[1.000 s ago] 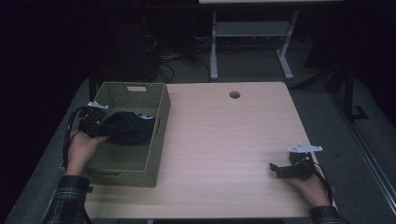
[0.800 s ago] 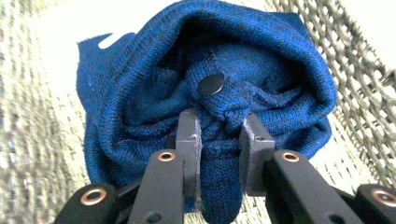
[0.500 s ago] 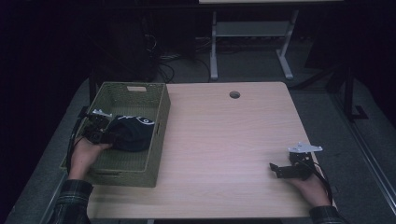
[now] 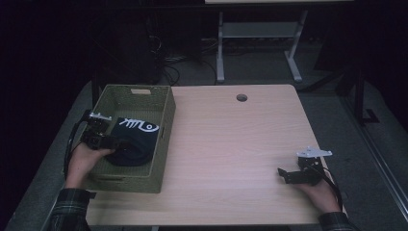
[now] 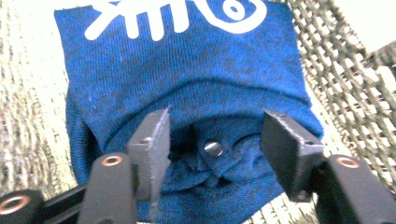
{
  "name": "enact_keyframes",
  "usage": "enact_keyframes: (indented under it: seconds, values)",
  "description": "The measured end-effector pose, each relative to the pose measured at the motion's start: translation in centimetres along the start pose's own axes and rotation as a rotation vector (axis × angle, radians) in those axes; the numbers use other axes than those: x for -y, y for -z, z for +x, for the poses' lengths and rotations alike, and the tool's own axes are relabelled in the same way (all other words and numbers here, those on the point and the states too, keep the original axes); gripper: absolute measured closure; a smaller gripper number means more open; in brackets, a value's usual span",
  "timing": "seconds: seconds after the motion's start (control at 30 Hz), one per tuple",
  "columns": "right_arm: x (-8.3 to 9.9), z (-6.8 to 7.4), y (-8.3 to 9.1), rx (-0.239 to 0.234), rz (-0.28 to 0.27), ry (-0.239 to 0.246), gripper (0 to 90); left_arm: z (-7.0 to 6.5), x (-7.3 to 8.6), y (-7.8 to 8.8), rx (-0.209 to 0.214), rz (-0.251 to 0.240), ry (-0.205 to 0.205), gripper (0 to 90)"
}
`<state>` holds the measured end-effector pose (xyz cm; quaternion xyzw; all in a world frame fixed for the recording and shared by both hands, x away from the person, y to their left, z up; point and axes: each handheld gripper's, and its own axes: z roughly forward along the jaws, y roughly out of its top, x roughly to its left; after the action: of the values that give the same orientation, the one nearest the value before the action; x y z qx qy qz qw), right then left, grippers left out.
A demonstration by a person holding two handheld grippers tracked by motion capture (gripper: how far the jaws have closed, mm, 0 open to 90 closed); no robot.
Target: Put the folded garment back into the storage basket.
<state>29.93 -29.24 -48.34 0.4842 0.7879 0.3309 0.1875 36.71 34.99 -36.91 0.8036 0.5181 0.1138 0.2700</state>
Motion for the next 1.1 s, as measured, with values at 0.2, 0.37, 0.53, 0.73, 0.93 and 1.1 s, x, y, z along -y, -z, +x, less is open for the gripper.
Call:
enact_keyframes:
  seconds: [0.2,0.37,0.53,0.73,0.93,1.1]
  values:
    - [0.0,0.0,0.0,0.000,0.001,-0.001,2.3,-1.2,-0.9,1.4,0.014,-0.051,-0.007,26.7]
    - [0.0,0.0,0.0,0.000,0.001,-0.001,2.3,-2.4,-1.8,2.0,0.032,-0.103,-0.020,20.2]
    - [0.0,0.0,0.0,0.000,0.000,-0.001,2.3,-4.9,-3.3,2.0,0.062,-0.139,-0.067,17.8]
    - [0.0,0.0,0.0,0.000,0.000,-0.001,2.3,-8.1,-4.6,2.1,0.109,-0.186,-0.116,17.6]
    - [0.0,0.0,0.0,0.000,0.000,-0.001,2.3,-11.1,-5.5,1.6,0.150,-0.228,-0.151,17.6]
    - [0.0,0.0,0.0,-0.001,0.000,0.000,2.3,-13.2,-5.9,0.6,0.184,-0.229,-0.180,17.7]
